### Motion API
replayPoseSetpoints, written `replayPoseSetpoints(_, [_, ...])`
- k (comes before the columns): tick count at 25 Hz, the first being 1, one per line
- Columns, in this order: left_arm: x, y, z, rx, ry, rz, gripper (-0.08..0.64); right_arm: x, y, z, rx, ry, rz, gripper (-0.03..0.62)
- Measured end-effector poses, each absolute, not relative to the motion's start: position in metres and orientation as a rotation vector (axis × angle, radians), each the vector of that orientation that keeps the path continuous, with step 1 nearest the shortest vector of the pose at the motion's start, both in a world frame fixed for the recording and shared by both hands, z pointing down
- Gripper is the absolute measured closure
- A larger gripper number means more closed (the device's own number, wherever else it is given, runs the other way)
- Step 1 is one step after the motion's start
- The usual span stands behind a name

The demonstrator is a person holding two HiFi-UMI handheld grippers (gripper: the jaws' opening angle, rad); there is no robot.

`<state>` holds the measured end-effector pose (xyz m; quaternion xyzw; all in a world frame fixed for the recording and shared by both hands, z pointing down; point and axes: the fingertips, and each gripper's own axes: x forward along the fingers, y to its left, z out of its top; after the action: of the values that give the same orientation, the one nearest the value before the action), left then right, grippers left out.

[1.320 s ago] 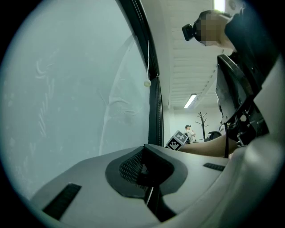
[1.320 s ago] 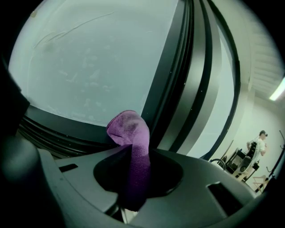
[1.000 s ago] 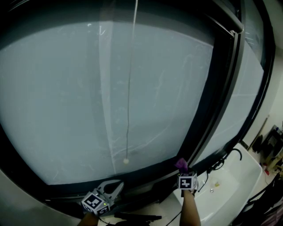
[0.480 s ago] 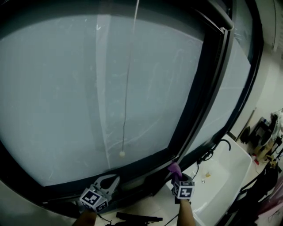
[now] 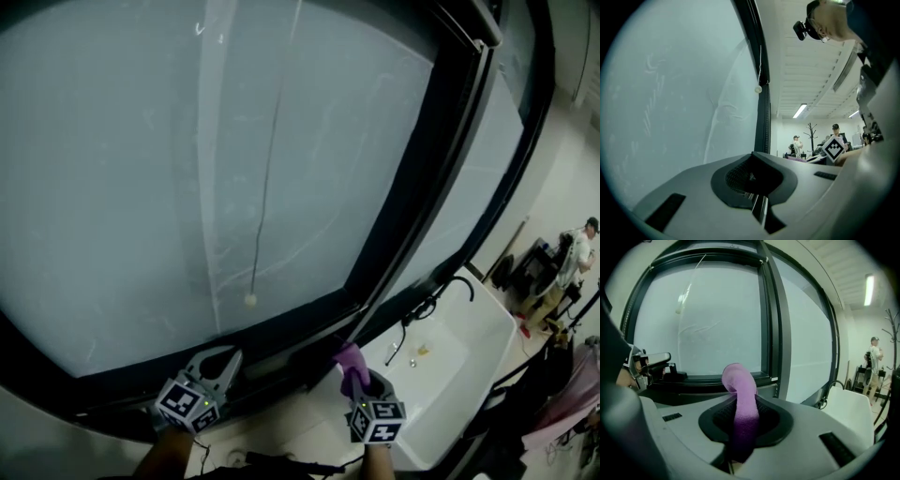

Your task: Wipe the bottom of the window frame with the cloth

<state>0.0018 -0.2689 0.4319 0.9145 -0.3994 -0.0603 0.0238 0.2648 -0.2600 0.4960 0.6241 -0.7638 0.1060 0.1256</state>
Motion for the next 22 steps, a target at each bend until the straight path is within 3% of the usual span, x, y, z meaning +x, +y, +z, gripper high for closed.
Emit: replayPoseSetpoints(22, [0.034,-0.227,0.414,2.778,-1.489,-0.252,0.557,0.272,-0.257,0.462,1.637,-2.588,0.212,0.520])
